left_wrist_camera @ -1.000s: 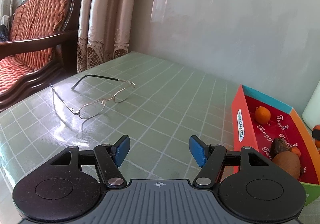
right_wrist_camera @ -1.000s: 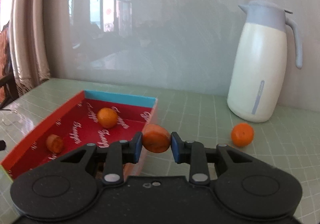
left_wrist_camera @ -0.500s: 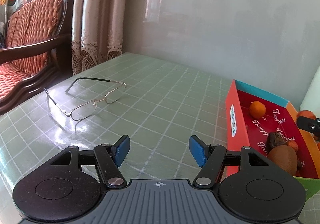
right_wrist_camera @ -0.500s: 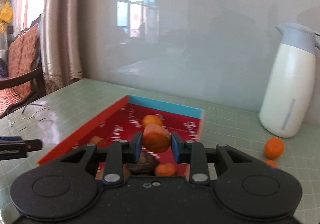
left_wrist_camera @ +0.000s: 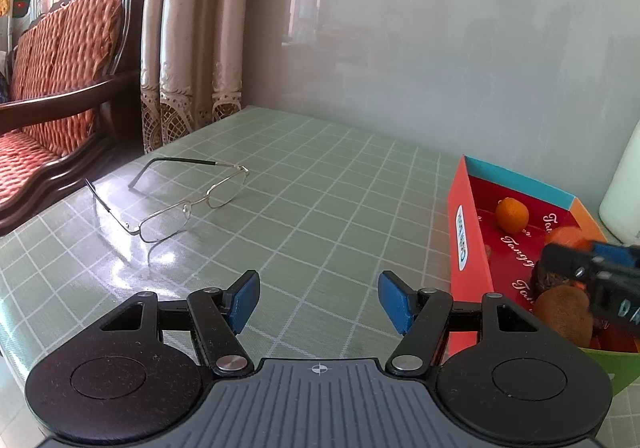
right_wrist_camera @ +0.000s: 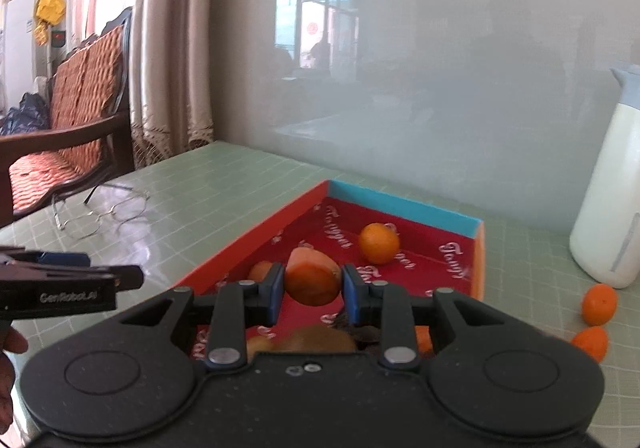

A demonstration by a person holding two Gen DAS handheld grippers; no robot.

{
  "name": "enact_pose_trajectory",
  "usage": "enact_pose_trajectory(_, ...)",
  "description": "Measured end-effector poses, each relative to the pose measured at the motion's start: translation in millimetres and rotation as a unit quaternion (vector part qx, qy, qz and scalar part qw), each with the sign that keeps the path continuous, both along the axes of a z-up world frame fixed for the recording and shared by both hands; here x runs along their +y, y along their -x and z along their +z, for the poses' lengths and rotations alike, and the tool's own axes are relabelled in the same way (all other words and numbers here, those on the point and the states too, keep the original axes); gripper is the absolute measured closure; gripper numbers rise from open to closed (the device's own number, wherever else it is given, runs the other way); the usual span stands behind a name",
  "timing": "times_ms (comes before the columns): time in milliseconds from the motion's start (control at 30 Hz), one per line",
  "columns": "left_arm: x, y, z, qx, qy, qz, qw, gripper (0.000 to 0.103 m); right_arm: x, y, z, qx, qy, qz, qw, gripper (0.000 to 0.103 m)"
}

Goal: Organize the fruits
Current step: 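Carry the orange slice with the right tool over the red box and release, then move the left tool toward the two small oranges beside the jug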

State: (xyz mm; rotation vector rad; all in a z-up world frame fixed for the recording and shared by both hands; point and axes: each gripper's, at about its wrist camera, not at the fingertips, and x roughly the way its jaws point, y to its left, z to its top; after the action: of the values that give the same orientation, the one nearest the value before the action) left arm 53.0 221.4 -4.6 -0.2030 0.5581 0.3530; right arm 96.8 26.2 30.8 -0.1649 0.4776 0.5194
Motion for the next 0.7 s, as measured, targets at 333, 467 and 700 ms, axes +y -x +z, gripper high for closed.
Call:
enact_pose_trajectory(333, -12, 3, 7, -0.010, -0.003, -0.005, 0.9999, 0.037, -20, 7, 10, -0.029, -0.008, -0.014, 0.999, 0.040)
enact_pose_trajectory(467, -23, 3, 13, -0.016, -0.007, -0.014, 0.9997, 0.037, -62, -3, 14, -0.020, -0.016, -0.075, 0.997, 0.038)
enact_pose_trajectory(700, -49, 1, 24, -0.031, -0.013, -0.028, 0.9991, 0.024, -137, -6, 18, -0.005, -0.030, -0.156, 0.987, 0.023)
